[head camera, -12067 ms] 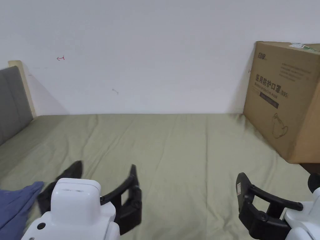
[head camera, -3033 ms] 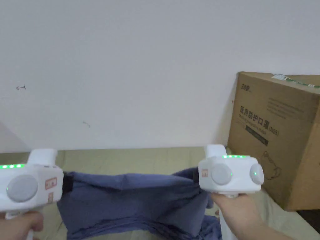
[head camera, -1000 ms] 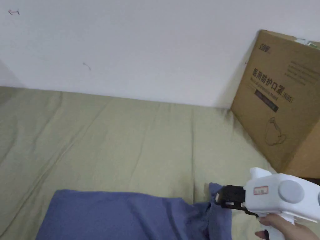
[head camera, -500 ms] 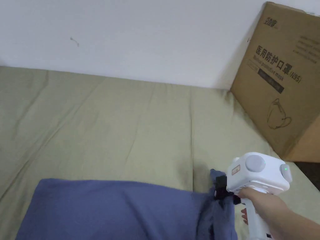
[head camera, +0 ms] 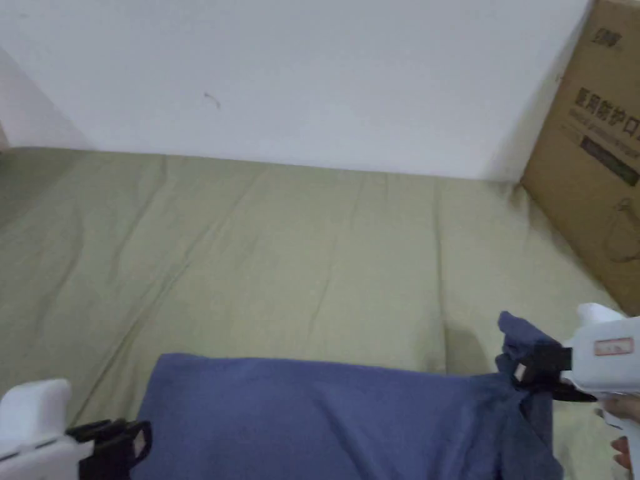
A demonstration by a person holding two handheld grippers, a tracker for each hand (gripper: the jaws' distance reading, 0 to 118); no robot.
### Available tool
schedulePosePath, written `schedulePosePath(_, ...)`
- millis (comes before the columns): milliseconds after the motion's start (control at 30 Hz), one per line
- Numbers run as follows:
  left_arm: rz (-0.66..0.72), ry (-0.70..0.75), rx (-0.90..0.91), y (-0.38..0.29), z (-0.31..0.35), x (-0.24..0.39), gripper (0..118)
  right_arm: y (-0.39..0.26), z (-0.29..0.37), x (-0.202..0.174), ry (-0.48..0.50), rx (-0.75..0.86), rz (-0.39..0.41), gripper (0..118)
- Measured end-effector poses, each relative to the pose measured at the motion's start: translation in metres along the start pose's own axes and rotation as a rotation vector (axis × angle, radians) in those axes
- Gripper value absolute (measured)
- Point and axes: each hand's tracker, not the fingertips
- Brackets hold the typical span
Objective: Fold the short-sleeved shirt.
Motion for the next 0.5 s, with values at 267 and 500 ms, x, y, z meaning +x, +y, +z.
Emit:
schedulePosePath(267,-0.109,0.243,-0.126,0.085,-0.125,-0.022,114,-0.010,-0.013,0.000,0.032,-0.039,0.019,12)
schedulePosePath(500,-0.413,0.266,-0.205,0.055,-0.183,-0.011,103,-0.009,-0.025,0.007,0.006,-0.069,0.037,12)
